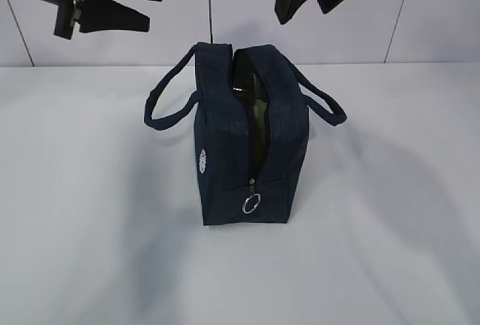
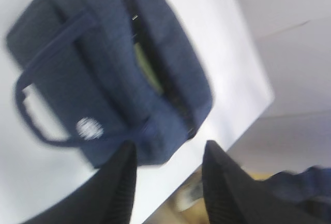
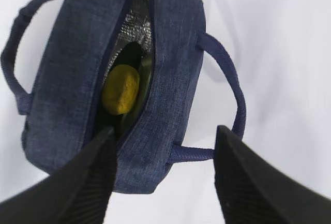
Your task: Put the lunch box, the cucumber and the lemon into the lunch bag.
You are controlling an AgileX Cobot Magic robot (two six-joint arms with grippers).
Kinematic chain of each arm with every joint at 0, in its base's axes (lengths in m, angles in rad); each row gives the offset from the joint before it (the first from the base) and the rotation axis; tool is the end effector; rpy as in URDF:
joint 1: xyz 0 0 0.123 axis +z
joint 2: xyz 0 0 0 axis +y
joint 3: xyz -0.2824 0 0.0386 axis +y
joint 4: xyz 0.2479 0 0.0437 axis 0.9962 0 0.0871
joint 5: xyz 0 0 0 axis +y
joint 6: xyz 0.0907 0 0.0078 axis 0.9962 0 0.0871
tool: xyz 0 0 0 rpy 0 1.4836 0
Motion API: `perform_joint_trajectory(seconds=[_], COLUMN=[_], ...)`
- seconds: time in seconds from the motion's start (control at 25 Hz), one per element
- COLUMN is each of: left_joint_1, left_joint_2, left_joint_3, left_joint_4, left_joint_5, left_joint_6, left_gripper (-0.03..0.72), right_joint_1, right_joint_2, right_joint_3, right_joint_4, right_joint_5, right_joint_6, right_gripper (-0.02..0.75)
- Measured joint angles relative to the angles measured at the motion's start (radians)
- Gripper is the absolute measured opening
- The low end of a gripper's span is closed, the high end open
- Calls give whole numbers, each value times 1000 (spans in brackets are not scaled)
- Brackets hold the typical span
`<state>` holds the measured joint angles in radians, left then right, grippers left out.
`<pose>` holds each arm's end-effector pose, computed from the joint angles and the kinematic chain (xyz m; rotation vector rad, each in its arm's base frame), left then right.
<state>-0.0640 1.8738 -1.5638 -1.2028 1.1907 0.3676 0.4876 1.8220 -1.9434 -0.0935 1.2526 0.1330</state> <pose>0.3908 -0.1041 0.3099 0.0344 2.4159 -1.5098 0.3518 0.1774 0.3820 -0.4671 2.5677 0.0947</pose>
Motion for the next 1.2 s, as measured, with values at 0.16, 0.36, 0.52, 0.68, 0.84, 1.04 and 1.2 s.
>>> perform_joint_trajectory(seconds=[0.16, 0.36, 0.52, 0.68, 0.84, 1.04, 1.2], left_joint_1=[0, -54, -117, -169, -200, -216, -216], left_joint_2=[-94, -233, -329, -398, -459, -528, -585], left_joint_3=[0, 0, 0, 0, 18, 63, 171], left_joint_4=[128, 445, 577, 673, 728, 736, 738], left_joint_5=[6, 28, 42, 51, 54, 55, 55], left_joint_6=[0, -49, -103, -170, -213, -246, -250], left_gripper=[312, 276, 273, 256, 235, 232, 230], right_joint_1=[0, 0, 0, 2, 23, 28, 28], right_joint_2=[-71, -158, -174, -179, -247, -404, -531], right_joint_3=[0, 0, 0, 6, 86, 318, 548], right_joint_4=[22, 48, 44, 44, 44, 44, 44], right_joint_5=[2, 4, 6, 8, 8, -28, -175], right_joint_6=[0, 0, -1, -4, -6, -4, -2], right_gripper=[445, 443, 442, 426, 356, 305, 302])
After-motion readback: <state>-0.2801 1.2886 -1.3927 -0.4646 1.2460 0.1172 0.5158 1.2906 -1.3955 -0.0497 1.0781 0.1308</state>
